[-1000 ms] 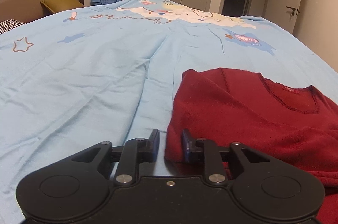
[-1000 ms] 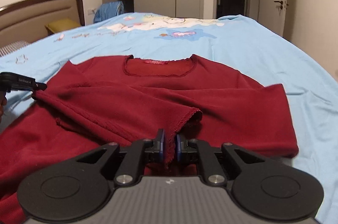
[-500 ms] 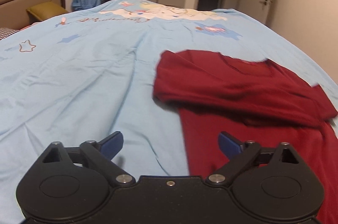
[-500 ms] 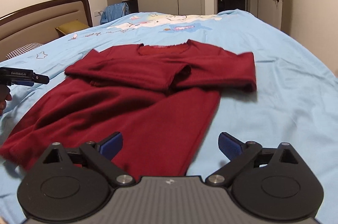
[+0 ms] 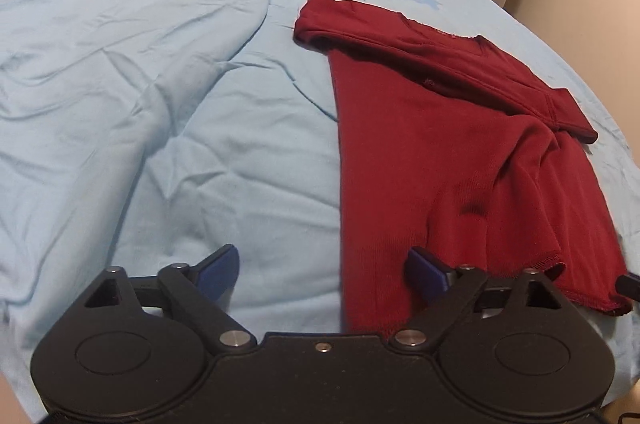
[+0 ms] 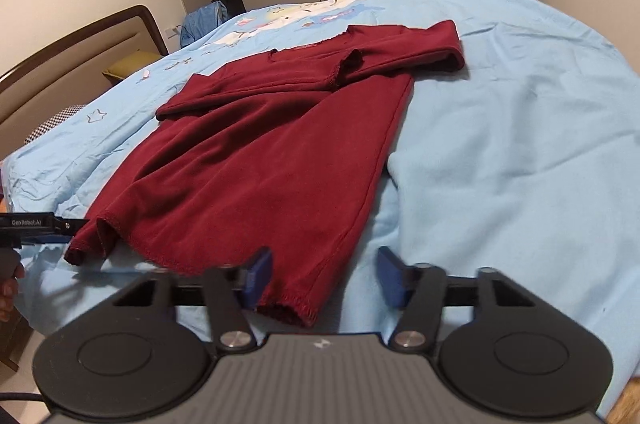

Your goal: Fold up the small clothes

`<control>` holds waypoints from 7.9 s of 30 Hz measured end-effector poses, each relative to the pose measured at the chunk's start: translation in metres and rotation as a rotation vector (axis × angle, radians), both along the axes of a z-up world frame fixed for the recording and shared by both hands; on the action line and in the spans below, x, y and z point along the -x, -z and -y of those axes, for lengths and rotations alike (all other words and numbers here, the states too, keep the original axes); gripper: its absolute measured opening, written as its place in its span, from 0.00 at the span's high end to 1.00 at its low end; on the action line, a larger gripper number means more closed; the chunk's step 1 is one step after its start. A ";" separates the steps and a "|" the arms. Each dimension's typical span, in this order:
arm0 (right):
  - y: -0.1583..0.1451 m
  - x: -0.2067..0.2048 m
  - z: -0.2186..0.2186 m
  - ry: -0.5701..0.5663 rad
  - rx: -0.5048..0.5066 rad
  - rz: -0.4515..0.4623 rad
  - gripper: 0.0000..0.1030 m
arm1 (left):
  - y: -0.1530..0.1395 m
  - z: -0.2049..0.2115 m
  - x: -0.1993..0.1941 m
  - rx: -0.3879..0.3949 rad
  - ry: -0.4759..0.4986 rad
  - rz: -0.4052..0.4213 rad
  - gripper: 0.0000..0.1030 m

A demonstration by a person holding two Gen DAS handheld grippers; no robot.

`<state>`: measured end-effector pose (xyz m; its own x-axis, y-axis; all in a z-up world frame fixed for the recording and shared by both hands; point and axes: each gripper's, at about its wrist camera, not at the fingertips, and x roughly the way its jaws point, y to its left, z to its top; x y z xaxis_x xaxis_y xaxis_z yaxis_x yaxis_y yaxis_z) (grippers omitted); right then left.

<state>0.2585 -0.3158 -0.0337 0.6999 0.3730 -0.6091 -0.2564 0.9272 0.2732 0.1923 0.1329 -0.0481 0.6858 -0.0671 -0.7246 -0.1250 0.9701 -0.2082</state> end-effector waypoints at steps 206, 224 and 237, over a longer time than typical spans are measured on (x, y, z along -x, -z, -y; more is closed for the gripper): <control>0.003 -0.278 0.015 -0.091 0.181 0.151 0.06 | -0.009 0.032 -0.239 0.112 0.098 0.232 0.01; -0.001 -0.261 0.009 -0.037 0.228 0.227 0.00 | -0.004 0.046 -0.233 0.010 0.111 0.267 0.01; -0.037 -0.150 -0.049 -0.076 0.259 0.398 0.00 | -0.059 0.024 -0.131 0.031 -0.059 0.326 0.01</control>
<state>0.4081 -0.2669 0.0032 0.8743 0.3029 -0.3792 -0.3634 0.9265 -0.0977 0.3237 0.1086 0.0107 0.8845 -0.0384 -0.4650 -0.1033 0.9557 -0.2755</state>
